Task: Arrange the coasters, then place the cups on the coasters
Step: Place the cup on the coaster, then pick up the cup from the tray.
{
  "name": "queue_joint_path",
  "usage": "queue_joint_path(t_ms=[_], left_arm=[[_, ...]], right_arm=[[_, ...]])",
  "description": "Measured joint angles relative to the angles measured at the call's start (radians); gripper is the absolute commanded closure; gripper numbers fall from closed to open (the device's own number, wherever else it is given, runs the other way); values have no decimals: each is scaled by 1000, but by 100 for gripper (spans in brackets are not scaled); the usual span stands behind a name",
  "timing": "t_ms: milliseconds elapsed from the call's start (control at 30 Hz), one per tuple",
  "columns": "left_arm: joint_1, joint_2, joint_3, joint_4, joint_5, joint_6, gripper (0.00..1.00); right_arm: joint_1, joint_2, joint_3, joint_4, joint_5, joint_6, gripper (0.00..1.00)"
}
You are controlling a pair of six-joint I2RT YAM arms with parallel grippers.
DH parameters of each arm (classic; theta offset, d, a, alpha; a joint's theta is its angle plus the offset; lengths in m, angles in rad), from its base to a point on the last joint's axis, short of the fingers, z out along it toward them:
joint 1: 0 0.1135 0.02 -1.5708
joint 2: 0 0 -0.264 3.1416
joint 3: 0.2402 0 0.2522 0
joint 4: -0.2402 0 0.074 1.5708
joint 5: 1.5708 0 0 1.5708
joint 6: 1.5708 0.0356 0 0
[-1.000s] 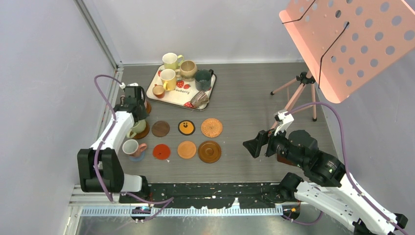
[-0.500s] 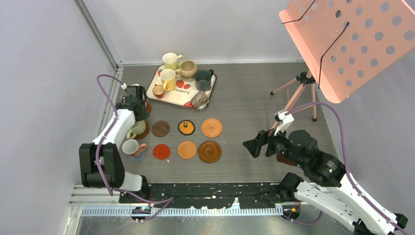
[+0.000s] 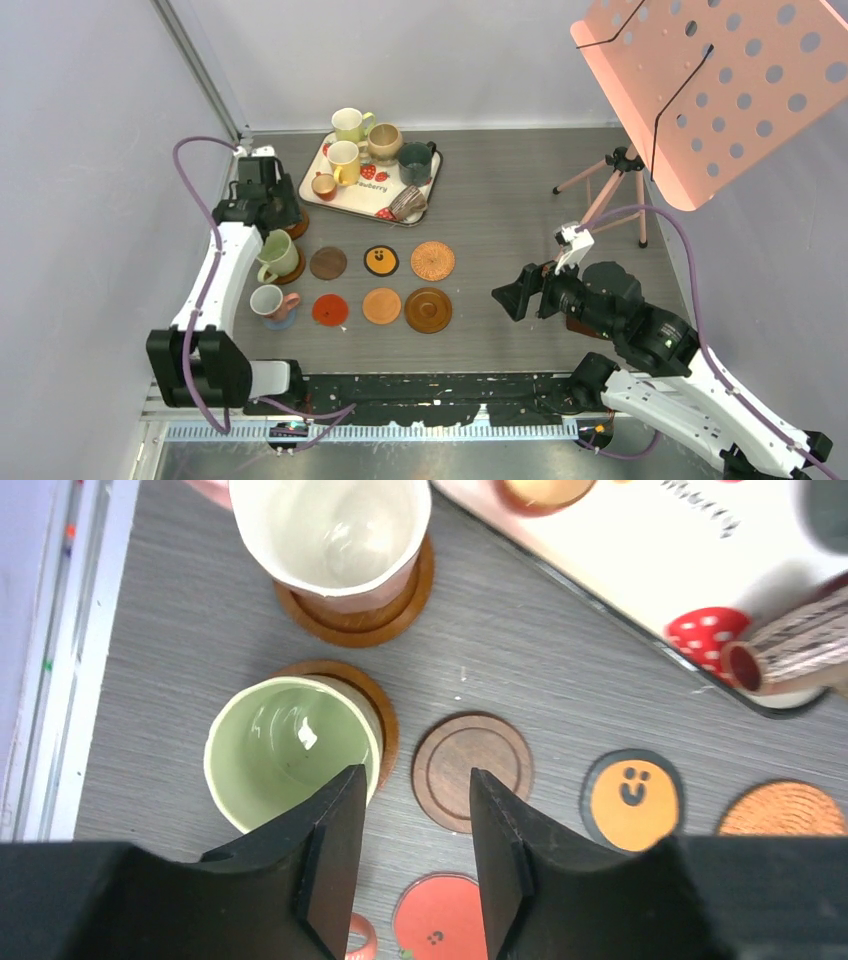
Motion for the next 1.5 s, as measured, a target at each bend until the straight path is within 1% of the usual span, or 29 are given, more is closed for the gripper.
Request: queue_joint_path(t_ms=[33, 67, 100, 167, 300, 400, 533, 600, 633, 733, 867, 1000, 1200, 1333, 1500], left_arm=[[0, -21, 17, -18, 14, 4, 54], [0, -47, 35, -35, 29, 9, 50], [0, -74, 51, -50, 50, 13, 44], [0, -124, 75, -72, 97, 16, 36], [0, -236, 79, -109, 233, 15, 29], [-4, -319, 32, -111, 328, 8, 22], [-37, -417, -89, -109, 418, -3, 19], [-68, -445, -142, -109, 450, -6, 6], [-87, -457, -169, -107, 465, -5, 4], [-134, -478, -227, -106, 492, -5, 3], [-190, -506, -255, -106, 499, 1, 3], [-235, -568, -269, -101, 485, 10, 3], [-298, -603, -273, -103, 439, 23, 4], [-314, -603, -273, -103, 423, 25, 4], [-317, -602, -273, -103, 411, 33, 4]], right_arm=[[0, 12, 0, 5, -3, 5, 5], [0, 29, 0, 13, -8, 10, 5], [0, 48, 1, 24, -12, 14, 5], [0, 87, 3, 45, -21, 25, 4], [0, 207, 32, 111, -39, 37, 3], [0, 341, 95, 170, -45, 36, 1], [-3, 582, 240, 246, -51, -3, 0], [-14, 694, 310, 270, -66, -31, 3], [-23, 756, 350, 282, -84, -48, 4], [-64, 919, 448, 320, -122, -78, 6], [-139, 1117, 556, 345, -173, -113, 15], [-216, 1278, 655, 354, -222, -140, 25], [-300, 1471, 805, 366, -309, -181, 35], [-320, 1570, 894, 362, -349, -206, 38], [-330, 1674, 1002, 357, -412, -234, 35]])
